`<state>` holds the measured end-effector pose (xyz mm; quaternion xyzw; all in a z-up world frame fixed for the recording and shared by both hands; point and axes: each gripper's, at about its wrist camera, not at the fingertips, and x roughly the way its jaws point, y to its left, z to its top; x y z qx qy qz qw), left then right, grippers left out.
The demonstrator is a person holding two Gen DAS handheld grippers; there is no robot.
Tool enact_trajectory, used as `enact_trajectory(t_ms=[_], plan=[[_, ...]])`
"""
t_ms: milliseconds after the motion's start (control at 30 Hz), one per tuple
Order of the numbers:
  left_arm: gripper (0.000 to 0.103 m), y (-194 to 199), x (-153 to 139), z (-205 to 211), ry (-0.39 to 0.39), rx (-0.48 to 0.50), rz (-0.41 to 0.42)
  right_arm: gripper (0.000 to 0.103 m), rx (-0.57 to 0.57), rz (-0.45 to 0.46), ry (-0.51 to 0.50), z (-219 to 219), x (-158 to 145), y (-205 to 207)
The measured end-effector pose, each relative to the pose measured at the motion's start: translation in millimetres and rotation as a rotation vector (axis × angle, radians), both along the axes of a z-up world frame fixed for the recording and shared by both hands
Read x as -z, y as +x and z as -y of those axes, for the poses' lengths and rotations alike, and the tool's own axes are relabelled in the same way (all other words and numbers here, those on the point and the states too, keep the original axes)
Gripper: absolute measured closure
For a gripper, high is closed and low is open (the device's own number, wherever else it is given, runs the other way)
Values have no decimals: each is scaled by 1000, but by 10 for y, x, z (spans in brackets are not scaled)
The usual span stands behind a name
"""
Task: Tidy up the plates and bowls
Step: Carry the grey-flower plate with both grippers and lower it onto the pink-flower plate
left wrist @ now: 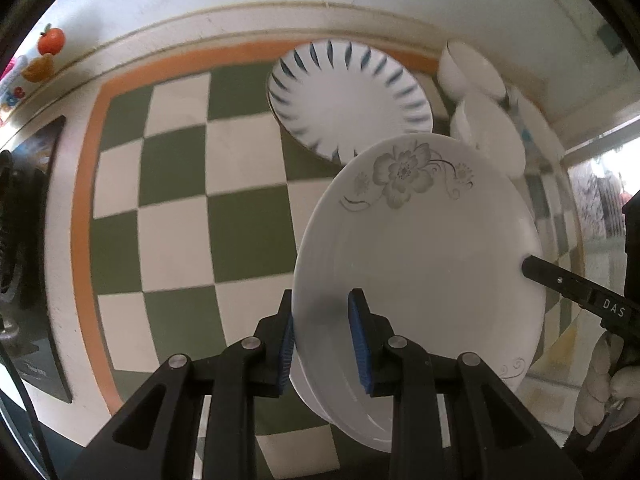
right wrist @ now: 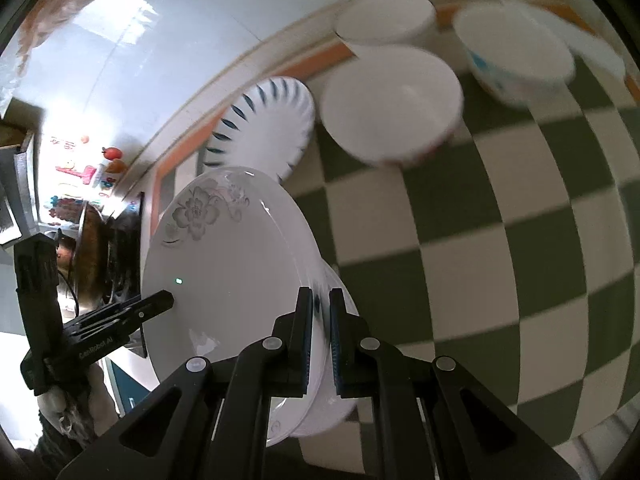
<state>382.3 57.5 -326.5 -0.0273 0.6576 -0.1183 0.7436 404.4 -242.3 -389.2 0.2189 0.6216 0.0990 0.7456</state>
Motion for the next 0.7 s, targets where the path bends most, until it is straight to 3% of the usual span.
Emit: enact_trajectory(t_ms=[267, 700], plan=[[80, -131, 268, -4, 56, 12, -53, 93, 2, -58, 28, 6, 369, -229], [80, -229, 409, -95, 93, -20, -88, 93, -67, -110, 5, -215, 597, -154]])
